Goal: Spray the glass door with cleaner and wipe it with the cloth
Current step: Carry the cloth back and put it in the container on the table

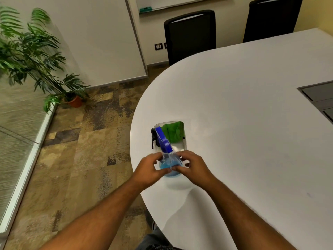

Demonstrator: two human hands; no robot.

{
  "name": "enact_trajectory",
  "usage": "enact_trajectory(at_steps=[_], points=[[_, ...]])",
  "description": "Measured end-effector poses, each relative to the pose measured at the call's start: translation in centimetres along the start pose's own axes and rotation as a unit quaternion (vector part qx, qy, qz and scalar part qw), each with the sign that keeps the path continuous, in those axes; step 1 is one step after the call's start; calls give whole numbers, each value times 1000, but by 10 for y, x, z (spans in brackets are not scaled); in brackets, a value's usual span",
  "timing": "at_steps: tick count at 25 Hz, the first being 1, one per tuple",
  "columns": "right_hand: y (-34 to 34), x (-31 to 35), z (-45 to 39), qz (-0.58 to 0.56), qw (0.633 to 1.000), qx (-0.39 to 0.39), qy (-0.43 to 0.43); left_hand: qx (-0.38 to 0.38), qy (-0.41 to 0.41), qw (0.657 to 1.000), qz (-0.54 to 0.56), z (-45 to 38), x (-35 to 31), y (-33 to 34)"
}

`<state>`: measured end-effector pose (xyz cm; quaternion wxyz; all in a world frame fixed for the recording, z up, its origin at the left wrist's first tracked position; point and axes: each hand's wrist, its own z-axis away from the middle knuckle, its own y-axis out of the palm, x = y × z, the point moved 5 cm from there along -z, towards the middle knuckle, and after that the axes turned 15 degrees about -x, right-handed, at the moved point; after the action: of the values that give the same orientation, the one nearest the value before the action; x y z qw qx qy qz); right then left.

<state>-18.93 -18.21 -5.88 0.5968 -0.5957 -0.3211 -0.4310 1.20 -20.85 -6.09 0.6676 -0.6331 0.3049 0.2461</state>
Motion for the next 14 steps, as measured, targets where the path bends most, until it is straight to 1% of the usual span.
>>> enact_trajectory(at_steps=[3,7,10,14], points=[[-17,22,-27,-24,999,-34,-30,-36,20,998,47,-31,-23,-15],[-15,26,-61,-14,998,-53,-18,-61,8,994,89,-65,-26,-5],[2,13,-72,29,998,-50,-15,-48,-26,994,93,-74,-11,15],[30,-22,-69,87,996,-35,3,-25,-87,994,62,-66,16,45]])
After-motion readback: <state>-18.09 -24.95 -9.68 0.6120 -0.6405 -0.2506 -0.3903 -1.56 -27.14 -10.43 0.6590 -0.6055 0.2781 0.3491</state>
